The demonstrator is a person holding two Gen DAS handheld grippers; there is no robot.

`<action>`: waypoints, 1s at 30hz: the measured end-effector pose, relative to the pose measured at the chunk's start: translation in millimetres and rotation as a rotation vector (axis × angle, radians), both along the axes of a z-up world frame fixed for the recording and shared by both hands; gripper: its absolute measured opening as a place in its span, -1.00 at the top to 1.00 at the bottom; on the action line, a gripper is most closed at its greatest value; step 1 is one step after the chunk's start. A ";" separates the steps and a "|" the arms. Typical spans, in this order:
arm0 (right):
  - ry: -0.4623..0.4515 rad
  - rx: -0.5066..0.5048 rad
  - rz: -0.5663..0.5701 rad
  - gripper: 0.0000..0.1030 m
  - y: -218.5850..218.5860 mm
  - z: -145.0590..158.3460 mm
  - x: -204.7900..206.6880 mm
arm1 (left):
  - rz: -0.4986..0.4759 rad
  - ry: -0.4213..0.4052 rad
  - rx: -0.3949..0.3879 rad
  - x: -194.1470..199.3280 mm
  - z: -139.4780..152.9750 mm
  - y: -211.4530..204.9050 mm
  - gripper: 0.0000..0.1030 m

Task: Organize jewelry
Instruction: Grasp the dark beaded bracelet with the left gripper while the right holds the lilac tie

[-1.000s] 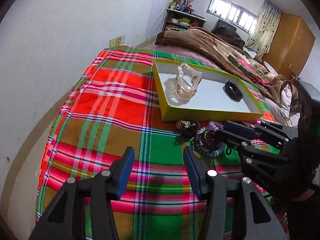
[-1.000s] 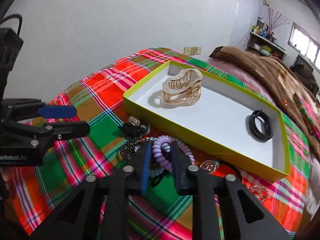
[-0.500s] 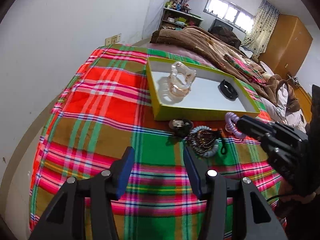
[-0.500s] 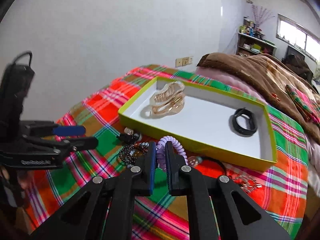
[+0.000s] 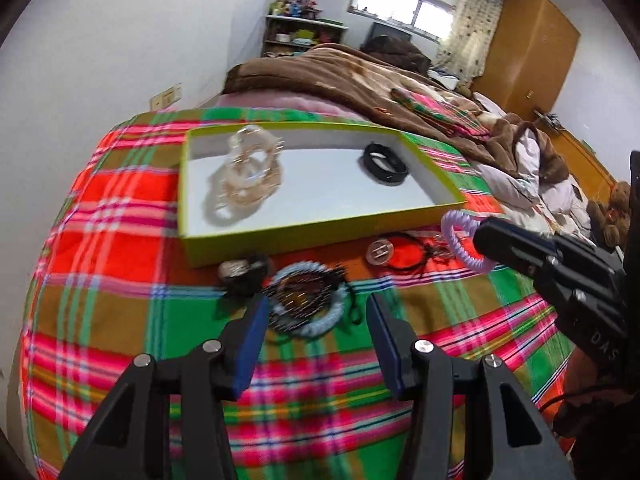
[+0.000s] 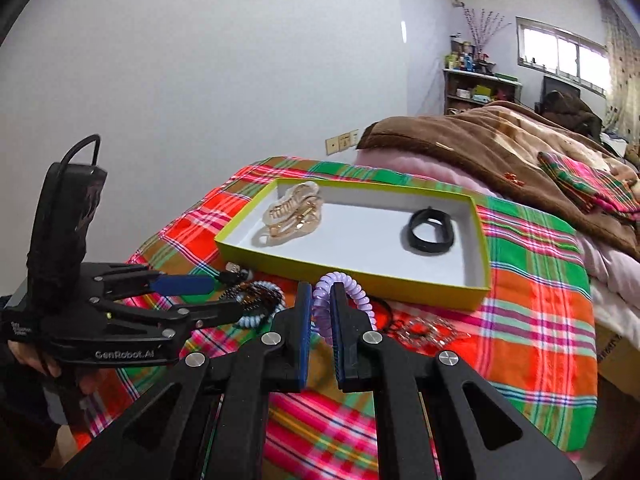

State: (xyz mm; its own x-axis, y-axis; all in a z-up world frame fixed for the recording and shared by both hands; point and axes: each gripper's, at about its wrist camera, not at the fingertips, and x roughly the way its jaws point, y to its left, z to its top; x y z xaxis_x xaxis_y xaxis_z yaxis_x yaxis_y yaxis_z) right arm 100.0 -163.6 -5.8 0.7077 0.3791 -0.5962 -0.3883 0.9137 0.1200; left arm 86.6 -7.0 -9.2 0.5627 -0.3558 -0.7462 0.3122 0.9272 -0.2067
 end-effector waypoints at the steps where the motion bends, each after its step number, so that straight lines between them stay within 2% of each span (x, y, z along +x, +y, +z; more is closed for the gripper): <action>1: 0.000 0.008 -0.004 0.82 -3.2 -0.2 -1.8 | -0.008 0.002 -0.005 2.7 -0.1 -3.9 -0.02; 7: 0.008 0.035 -0.019 0.82 -16.4 -4.2 -7.6 | -0.038 0.010 0.054 12.8 -6.9 -25.6 0.01; 11: 0.016 0.045 -0.020 0.82 -21.8 -7.6 -8.5 | -0.024 0.022 0.085 19.8 -13.9 -31.5 0.21; 13: 0.014 0.042 -0.018 0.82 -22.4 -8.7 -8.7 | -0.007 0.031 0.119 23.3 -17.4 -34.2 0.22; 16: 0.014 0.053 -0.016 0.82 -24.5 -9.2 -8.7 | -0.001 0.035 0.129 24.5 -19.8 -36.1 0.23; 18: 0.015 0.055 -0.015 0.82 -25.2 -9.9 -8.7 | 0.007 0.036 0.139 24.2 -19.8 -36.0 0.38; 23: 0.018 0.059 -0.011 0.82 -26.7 -11.2 -7.8 | 0.020 0.039 0.148 25.5 -18.5 -35.2 0.59; 27: 0.020 0.058 -0.012 0.82 -26.5 -11.9 -8.6 | 0.019 0.030 0.160 24.6 -17.0 -36.1 0.71; 30: 0.017 0.058 -0.016 0.82 -26.3 -11.7 -9.0 | 0.026 0.024 0.159 23.5 -14.8 -34.9 0.72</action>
State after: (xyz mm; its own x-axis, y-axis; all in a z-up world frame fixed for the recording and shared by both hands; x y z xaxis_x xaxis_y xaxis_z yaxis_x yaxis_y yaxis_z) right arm 91.0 -189.9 -17.5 0.7040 0.4019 -0.5855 -0.3709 0.9112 0.1795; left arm 110.1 -41.9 -24.0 0.5510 -0.2177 -0.8056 0.2848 0.9565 -0.0637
